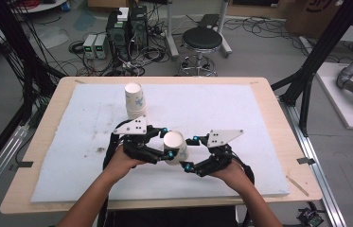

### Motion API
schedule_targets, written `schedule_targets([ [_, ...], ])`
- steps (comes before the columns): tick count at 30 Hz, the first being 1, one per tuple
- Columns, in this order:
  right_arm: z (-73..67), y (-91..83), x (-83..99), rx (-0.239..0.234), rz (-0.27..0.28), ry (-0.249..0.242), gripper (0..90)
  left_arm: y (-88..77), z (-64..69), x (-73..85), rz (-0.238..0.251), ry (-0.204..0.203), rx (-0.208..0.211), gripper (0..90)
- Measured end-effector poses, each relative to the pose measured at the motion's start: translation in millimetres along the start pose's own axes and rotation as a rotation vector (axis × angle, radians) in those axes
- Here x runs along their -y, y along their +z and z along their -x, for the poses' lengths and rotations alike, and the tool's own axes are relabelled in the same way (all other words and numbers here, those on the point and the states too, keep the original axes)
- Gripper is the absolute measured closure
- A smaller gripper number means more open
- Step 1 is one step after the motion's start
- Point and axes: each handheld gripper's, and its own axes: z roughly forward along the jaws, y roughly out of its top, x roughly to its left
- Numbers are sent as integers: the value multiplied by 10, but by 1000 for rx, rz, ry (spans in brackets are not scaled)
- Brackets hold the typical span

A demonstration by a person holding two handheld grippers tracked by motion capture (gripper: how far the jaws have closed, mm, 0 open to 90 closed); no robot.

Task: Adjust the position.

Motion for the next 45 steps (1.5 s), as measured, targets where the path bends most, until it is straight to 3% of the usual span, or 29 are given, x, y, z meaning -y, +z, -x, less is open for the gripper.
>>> schedule_targets([
  [9, -28, 77, -39, -44, 6, -11, 201, 53, 20, 8, -8, -3, 31, 360],
  [14, -18, 113, -36, -97, 33, 7, 202, 77, 26, 18, 0, -5, 57, 360],
  [19, -13, 140, -30, -107, 26, 8, 259, 96, 33, 27, 14, -12, 77, 360],
  [28, 1, 158, -23, -119, 15, -4, 338, 82, 43, 21, -1, 4, 43, 330],
  [30, 10, 155, -23, -116, -10, -9, 352, 77, 40, 1, -19, -13, 16, 160],
  [31, 12, 149, -25, -114, -22, -13, 356, 69, 39, -8, -35, -7, 10, 138],
  [40, 35, 110, -103, -101, -120, -74, 364, 20, 42, -102, -139, 38, 11, 139],
  [45, 35, 126, -186, -91, -202, -115, 360, 19, 40, -144, -205, 62, 15, 140],
])
